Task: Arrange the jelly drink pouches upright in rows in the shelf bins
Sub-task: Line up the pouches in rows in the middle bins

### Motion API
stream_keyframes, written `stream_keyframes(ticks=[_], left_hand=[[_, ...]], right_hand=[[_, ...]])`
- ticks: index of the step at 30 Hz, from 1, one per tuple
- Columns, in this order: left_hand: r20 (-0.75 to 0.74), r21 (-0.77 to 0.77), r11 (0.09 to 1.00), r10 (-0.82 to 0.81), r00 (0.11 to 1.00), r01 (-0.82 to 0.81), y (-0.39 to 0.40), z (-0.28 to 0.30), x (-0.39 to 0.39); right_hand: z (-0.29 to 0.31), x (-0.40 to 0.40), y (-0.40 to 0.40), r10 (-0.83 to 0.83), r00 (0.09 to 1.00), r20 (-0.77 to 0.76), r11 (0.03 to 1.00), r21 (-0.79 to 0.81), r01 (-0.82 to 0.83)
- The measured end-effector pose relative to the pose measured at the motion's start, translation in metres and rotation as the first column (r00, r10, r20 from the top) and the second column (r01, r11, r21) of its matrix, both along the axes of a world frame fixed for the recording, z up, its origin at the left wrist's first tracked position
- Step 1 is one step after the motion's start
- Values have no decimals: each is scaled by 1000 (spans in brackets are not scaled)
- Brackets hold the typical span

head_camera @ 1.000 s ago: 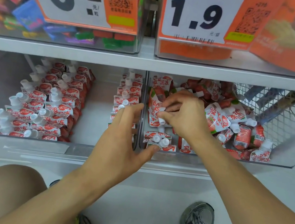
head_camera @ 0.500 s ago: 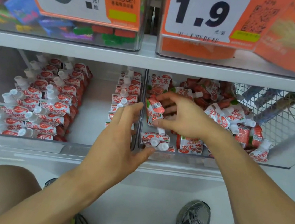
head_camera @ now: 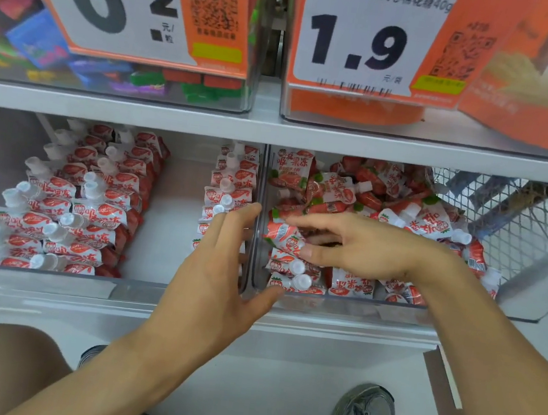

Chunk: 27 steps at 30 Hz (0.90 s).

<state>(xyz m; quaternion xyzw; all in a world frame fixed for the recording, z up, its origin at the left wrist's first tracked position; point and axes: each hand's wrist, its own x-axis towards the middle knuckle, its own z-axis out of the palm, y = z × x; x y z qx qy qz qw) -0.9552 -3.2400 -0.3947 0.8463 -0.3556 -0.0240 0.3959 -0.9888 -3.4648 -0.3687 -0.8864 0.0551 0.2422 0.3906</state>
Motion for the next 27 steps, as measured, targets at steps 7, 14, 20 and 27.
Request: stream_keyframes(ticks=[7,14,20,27], left_hand=[[-23,0,1000,-6,1000,6,-1,-3,2],[-8,-16,1000,-6,1000,6,1,-4,2],[5,-32,999,-4,1000,4,-1,-7,4],[21,-40,999,-13,1000,14,1,-9,5]], right_hand=[[5,14,13,85,994,-71,982,-161,-96],[3,7,10,-62,998,0,996,-67,62],[12,29,-6,-153,891,426,942,-209,262],[-6,88,3,161,987,11,870,-474,-137]])
